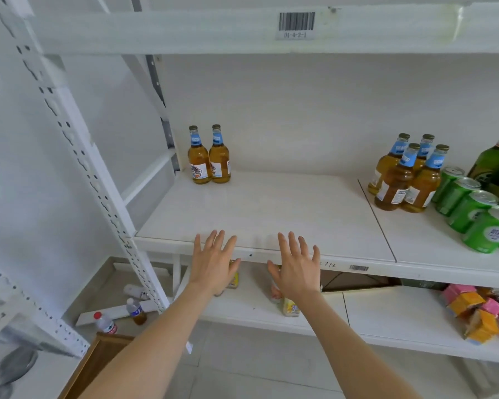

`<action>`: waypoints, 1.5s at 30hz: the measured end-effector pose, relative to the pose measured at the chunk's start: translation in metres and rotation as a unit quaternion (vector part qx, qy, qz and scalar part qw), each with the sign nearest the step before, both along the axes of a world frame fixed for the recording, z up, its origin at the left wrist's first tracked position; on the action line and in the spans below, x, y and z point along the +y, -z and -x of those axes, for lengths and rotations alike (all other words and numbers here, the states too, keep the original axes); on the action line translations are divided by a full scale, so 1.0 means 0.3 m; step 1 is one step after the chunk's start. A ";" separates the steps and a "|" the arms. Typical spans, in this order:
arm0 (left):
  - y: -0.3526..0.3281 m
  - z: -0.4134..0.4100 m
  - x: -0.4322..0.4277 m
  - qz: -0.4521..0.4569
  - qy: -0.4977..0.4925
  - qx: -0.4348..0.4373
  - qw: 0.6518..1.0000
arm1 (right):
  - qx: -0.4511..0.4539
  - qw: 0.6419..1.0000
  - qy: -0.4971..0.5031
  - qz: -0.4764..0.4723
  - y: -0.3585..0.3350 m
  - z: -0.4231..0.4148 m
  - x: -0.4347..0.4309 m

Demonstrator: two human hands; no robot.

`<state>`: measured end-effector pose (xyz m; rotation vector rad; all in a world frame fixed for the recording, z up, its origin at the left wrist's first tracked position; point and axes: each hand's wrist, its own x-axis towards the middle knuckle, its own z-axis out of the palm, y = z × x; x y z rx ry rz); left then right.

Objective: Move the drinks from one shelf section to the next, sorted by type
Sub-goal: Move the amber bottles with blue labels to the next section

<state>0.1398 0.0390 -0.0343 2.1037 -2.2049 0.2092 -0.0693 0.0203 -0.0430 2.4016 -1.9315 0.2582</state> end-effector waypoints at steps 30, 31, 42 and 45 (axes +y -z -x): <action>-0.168 -0.616 -0.809 0.065 -0.072 -0.010 0.995 | 0.009 0.999 -0.001 0.046 -0.168 -0.528 -0.869; -0.167 -0.635 -0.839 0.071 -0.070 -0.006 0.995 | 0.005 0.999 0.001 0.049 -0.167 -0.547 -0.896; -0.112 -0.706 -1.115 0.104 -0.057 0.116 0.986 | -0.062 0.997 0.027 0.042 -0.136 -0.675 -1.132; -0.109 -0.696 -1.181 0.097 -0.034 0.189 0.977 | -0.116 0.993 0.020 0.015 -0.122 -0.702 -1.183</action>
